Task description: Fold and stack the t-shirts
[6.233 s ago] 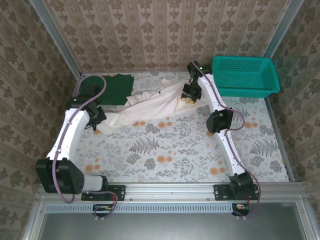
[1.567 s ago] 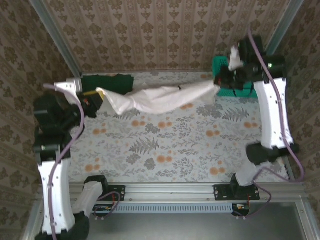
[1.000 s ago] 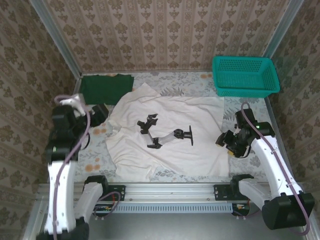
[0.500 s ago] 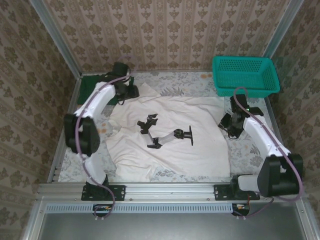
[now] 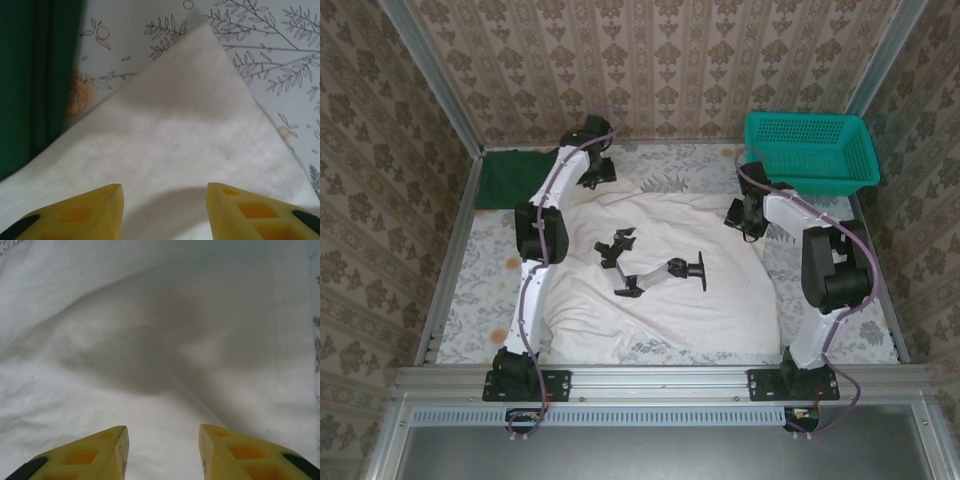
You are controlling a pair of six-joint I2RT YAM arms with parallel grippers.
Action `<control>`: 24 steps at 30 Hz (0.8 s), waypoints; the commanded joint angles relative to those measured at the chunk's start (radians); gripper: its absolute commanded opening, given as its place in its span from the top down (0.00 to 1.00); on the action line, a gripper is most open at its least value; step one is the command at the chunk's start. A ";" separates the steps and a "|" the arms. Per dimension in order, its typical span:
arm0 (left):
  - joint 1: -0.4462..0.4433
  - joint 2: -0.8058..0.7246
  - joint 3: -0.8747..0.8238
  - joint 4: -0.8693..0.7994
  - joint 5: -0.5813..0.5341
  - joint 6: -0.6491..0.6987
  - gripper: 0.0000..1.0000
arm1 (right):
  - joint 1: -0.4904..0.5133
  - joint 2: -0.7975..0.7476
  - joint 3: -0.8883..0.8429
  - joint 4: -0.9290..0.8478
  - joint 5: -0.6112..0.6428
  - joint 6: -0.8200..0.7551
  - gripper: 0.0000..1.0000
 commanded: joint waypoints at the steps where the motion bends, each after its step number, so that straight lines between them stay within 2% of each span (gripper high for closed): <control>1: 0.011 0.049 0.020 0.002 0.044 -0.020 0.54 | 0.006 0.055 0.027 0.003 0.028 -0.023 0.58; 7: 0.015 0.125 0.031 0.090 0.105 -0.021 0.54 | 0.046 0.135 0.092 -0.011 0.053 -0.021 0.58; 17: 0.058 0.202 0.105 0.150 -0.036 -0.114 0.59 | 0.088 0.343 0.347 -0.077 0.091 -0.046 0.52; 24: 0.084 0.199 0.159 0.253 -0.127 -0.139 0.61 | 0.087 0.498 0.619 -0.200 0.104 -0.082 0.46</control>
